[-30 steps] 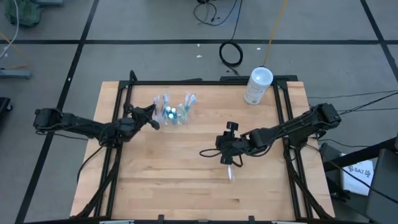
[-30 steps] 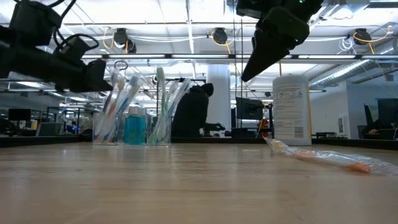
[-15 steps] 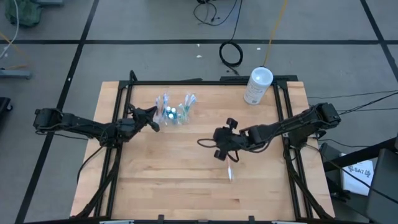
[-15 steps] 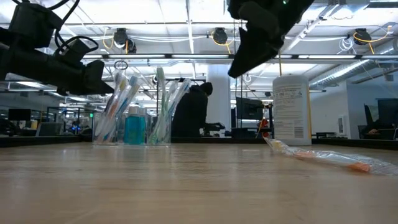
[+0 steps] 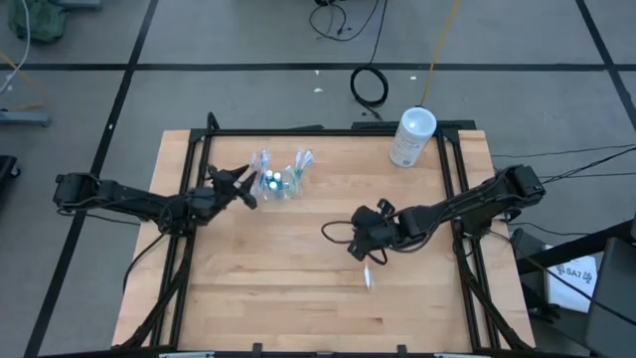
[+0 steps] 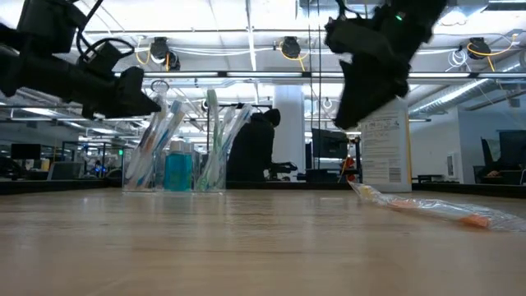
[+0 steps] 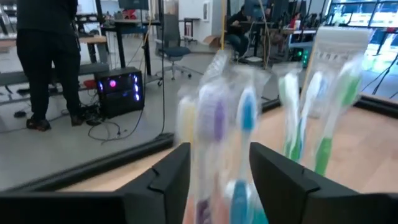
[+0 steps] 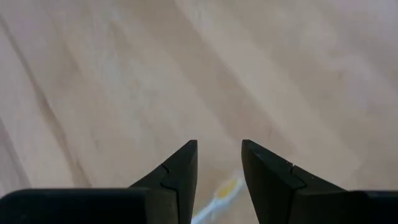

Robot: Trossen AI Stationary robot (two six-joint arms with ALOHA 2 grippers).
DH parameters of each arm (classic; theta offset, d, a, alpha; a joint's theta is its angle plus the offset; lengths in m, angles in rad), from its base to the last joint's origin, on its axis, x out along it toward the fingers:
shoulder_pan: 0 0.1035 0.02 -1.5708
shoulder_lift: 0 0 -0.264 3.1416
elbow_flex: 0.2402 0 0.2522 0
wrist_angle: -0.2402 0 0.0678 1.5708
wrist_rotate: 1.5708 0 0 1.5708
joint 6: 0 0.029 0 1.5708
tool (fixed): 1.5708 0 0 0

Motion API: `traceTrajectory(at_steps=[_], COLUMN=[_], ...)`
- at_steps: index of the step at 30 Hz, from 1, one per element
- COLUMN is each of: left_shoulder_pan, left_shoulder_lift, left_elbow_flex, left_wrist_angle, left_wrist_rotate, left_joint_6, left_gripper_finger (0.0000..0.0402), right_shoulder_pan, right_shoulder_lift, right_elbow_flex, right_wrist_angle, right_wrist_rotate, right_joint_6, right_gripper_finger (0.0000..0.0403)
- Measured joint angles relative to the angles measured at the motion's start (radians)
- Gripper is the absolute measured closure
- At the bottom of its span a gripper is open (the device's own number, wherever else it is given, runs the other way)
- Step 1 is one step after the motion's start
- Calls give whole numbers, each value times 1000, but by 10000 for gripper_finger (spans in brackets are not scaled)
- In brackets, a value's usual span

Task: Pick & Place toothbrushing station
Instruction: Put the purple toothbrush into the left compartment of the transparent organizer, then put the orange toothbrush into the right compartment of the transparent organizer

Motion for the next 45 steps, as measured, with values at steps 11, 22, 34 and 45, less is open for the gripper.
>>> traceTrajectory(at_steps=[11, 22, 34, 45], left_shoulder_pan=[-30, -77, -108, -108], left_shoulder_lift=[0, 0, 0, 0], left_elbow_flex=[78, 167, 186, 186], left_wrist_angle=[0, 2, 1, 1], left_wrist_rotate=[0, 1, 0, 0], left_joint_6=[48, 98, 116, 121], left_gripper_finger=[211, 210, 210, 211], right_shoulder_pan=[79, 42, 14, 23], right_shoulder_lift=[0, 0, 1, 1], right_elbow_flex=[-270, -401, -505, -504], right_wrist_angle=[262, 482, 801, 838], right_wrist_rotate=[-55, -93, -162, -151], right_joint_6=[252, 309, 156, 89], right_gripper_finger=[287, 287, 287, 287])
